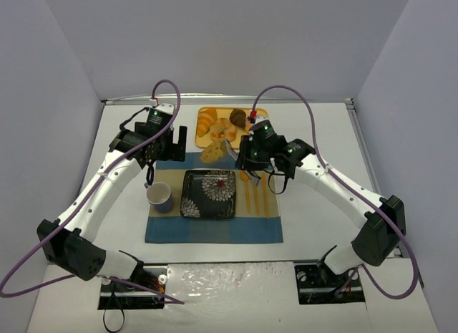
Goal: Place the bread
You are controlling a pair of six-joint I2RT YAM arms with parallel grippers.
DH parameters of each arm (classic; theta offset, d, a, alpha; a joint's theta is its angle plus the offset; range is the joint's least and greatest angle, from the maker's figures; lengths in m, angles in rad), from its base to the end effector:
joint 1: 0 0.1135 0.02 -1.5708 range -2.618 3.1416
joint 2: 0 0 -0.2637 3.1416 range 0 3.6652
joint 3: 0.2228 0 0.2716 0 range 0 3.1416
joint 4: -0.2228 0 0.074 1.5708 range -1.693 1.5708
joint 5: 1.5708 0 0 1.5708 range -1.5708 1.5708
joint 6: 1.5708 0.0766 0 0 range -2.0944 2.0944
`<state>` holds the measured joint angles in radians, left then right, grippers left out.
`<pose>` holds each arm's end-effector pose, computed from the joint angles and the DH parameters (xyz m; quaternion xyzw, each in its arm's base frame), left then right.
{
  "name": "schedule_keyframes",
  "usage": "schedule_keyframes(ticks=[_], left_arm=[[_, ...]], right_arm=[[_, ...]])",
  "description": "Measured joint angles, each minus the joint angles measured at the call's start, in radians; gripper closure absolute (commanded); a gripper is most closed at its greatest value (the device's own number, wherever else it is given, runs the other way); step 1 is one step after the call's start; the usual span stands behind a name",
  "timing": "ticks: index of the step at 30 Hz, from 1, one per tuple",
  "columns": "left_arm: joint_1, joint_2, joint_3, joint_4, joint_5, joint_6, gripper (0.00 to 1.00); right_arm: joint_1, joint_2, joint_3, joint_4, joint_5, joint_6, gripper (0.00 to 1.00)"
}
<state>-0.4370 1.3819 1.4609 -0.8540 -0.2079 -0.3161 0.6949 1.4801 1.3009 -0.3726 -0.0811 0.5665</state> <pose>0.3113 -0.1280 0.3490 0.0153 0.9177 -0.0528 0.3936 0.2998 0.2580 0.3091 -0.0757 0.8692 0.3160 0.3727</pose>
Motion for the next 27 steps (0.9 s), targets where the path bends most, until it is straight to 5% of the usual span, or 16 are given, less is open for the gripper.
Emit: schedule_keyframes(ticks=[8, 20, 27], left_arm=[[0.0, 0.0, 0.0, -0.004, 0.0, -0.003, 0.03], [0.0, -0.014, 0.0, -0.006, -0.003, -0.003, 0.03], [0.0, -0.014, 0.0, -0.01, -0.004, -0.003, 0.03]], right_arm=[[0.166, -0.033, -0.133, 0.001, 0.016, 0.051, 1.0], [0.221, -0.121, -0.259, -0.009, 0.044, 0.122, 1.0], [0.243, -0.107, -0.261, -0.008, 0.044, 0.122, 0.83]])
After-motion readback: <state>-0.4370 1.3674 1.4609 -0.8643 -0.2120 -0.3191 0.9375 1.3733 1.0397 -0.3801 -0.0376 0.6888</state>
